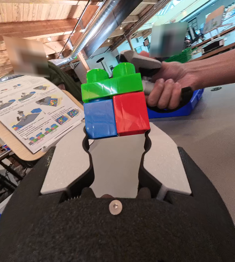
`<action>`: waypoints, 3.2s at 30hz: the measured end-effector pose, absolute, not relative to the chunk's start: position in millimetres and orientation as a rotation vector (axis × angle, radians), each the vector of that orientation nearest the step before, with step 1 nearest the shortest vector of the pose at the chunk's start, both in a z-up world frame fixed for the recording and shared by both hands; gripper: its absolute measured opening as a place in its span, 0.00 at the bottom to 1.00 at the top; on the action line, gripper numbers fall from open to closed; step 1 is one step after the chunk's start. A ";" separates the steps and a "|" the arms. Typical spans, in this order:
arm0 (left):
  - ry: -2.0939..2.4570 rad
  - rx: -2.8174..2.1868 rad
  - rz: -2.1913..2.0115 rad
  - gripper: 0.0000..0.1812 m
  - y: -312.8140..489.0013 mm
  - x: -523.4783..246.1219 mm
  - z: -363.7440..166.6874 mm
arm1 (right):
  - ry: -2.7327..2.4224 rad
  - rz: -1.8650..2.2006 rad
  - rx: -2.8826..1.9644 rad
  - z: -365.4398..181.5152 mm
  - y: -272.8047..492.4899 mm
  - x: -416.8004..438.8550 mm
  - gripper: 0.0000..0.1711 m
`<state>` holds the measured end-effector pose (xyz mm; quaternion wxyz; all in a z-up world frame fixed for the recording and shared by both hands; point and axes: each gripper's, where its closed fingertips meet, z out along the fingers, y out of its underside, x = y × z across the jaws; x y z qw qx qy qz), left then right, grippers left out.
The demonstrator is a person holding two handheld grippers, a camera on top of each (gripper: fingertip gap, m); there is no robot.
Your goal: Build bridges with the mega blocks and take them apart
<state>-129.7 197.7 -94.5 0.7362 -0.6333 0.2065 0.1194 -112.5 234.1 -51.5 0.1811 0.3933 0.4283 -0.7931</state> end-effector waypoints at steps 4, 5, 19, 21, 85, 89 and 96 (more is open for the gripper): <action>0.519 -1.377 0.279 0.42 202.3 -120.8 -94.5 | 1.184 -2.080 0.940 -58.4 202.5 -111.0 0.45; 0.526 -1.373 0.277 0.42 203.5 -120.4 -93.1 | 1.201 -2.060 0.919 -60.6 196.4 -110.4 0.45; 0.572 -1.415 0.264 0.42 226.3 -132.8 -106.6 | 0.949 -2.151 0.933 -77.3 218.0 -134.4 0.41; 0.590 -1.421 0.303 0.42 230.1 -137.7 -112.4 | 0.971 -2.112 0.981 -86.5 215.9 -135.8 0.45; 0.577 -1.672 0.213 0.44 250.6 -166.6 -163.1 | 1.110 -2.067 1.282 -145.9 218.4 -177.3 0.38; 0.576 -1.693 0.203 0.44 251.8 -167.4 -165.1 | 1.071 -2.065 1.283 -147.5 220.0 -178.0 0.37; 0.578 -1.713 0.199 0.44 251.9 -166.1 -168.8 | 1.076 -2.067 1.261 -150.2 219.7 -175.8 0.37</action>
